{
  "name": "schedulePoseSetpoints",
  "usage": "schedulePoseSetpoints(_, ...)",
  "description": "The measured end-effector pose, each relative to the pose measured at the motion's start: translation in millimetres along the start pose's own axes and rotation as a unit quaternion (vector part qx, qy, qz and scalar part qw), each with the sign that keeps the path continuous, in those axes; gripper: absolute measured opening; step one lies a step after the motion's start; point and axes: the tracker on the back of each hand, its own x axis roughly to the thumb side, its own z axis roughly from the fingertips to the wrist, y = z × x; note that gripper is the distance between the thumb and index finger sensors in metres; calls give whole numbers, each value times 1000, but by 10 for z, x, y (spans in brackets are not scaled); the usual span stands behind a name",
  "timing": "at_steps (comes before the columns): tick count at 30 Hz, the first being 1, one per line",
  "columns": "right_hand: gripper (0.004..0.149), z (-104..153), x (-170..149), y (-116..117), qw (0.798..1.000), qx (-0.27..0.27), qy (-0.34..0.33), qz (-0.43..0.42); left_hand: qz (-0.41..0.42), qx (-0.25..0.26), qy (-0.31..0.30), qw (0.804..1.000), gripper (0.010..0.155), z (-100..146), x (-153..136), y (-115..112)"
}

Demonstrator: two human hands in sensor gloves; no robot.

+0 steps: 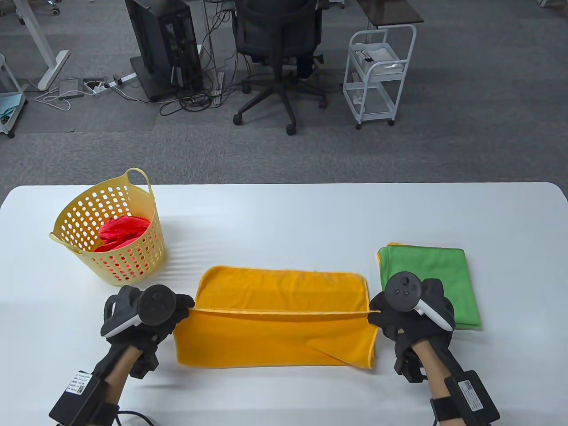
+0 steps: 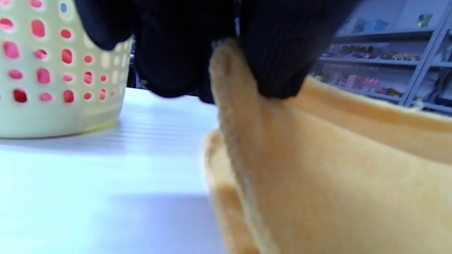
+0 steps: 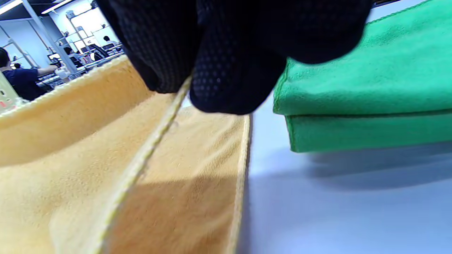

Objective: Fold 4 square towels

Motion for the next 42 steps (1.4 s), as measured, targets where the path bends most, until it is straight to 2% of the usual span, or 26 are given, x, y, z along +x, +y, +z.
schedulePoseSetpoints(7, 41, -385, -3, -170, 998, -17, 67, 13, -7, -1, 57, 998, 37, -469, 19, 50)
schedulePoseSetpoints(13, 42, -735, -13, -135, 992, 13, 118, 33, -55, -19, 79, 995, 37, -911, 13, -82)
schedulePoseSetpoints(19, 42, -941, 5, -57, 988, 21, 145, 47, -27, -45, 105, 993, 37, -1187, -109, -247)
schedulePoseSetpoints(27, 42, -1098, 29, 118, 978, 15, 194, 73, -8, -64, 124, 990, 38, -1380, -176, -478)
schedulePoseSetpoints(31, 54, -1057, 53, 158, 974, -12, 217, 59, 3, -59, 147, 987, 54, -1322, -186, -506)
schedulePoseSetpoints(35, 60, -919, 117, 91, 974, -48, 218, 44, 9, -22, 135, 991, 57, -1114, -106, -350)
schedulePoseSetpoints(40, 58, -744, 187, 69, 976, -28, 212, 30, 2, 8, 107, 994, 57, -747, 9, -167)
schedulePoseSetpoints(42, 58, -688, 197, 112, 975, -6, 219, 26, 4, 18, 96, 995, 58, -505, 102, -58)
